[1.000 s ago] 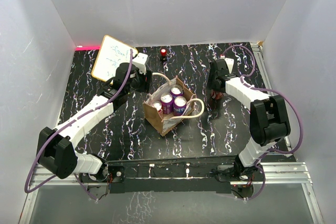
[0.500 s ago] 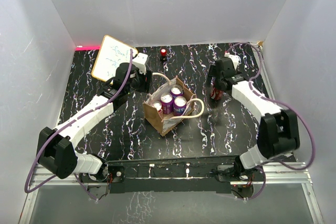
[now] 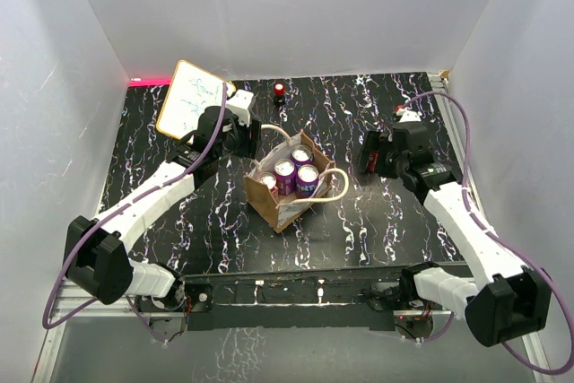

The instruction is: Take the beverage out of the canvas bag

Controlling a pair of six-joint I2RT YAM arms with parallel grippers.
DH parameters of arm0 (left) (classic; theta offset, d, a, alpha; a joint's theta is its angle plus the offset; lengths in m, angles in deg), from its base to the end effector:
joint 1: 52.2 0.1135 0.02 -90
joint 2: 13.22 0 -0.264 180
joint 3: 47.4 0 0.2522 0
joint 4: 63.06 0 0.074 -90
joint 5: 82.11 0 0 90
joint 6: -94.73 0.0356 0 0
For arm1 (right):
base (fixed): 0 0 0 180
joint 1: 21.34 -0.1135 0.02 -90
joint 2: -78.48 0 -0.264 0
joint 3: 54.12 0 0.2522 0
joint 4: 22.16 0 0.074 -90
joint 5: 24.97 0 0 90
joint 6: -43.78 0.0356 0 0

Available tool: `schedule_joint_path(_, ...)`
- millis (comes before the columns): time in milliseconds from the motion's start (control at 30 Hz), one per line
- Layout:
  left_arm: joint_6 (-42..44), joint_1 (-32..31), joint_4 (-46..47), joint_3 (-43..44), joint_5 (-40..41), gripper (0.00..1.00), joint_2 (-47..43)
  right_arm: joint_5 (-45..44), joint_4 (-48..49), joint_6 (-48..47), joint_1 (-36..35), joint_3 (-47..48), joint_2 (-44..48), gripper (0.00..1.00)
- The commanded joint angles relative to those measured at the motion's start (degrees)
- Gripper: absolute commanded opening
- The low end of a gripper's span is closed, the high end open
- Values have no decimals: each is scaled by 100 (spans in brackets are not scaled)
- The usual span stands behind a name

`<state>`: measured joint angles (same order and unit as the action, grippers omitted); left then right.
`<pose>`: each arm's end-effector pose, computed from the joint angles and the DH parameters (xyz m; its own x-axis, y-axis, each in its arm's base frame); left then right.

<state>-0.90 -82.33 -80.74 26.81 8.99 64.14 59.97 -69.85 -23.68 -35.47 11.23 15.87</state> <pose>0.2741 -0.1583 0.3183 -0.3538 0.0919 -0.9308 0.4538 0.8870 -0.0849 0.2218 0.0526 0.2826 -0.7028 0.2168 -0.6775 0.0939 0.9724 0.2137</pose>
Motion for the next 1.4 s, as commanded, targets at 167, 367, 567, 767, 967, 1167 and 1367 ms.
schedule_joint_path(167, -68, -10, 5, 197, -75, 53, -66, 2910, 463, -825, -236, 1346, -130, 99)
schedule_joint_path(367, -66, -10, -4, 205, -44, 53, -41, 1285, -257, -1351, -1910, 2571, -1094, 99)
schedule_joint_path(567, -42, -10, -20, 213, -20, 53, -28, 933, -686, -1782, -2437, 3168, -1936, 87)
schedule_joint_path(767, -15, -10, -21, 212, 21, 54, -13, 459, -1053, -2025, -2543, 3285, -2439, 84)
schedule_joint_path(967, 12, -7, -38, 223, 52, 54, 16, 335, -882, -2110, -2638, 3122, -2597, 80)
schedule_joint_path(1167, 18, -2, -38, 218, 65, 54, 41, -7, -916, -2073, -2688, 3085, -2959, 76)
schedule_joint_path(1367, 26, -6, -45, 221, 65, 54, 40, -415, -1001, -2113, -2741, 3062, -3242, 79)
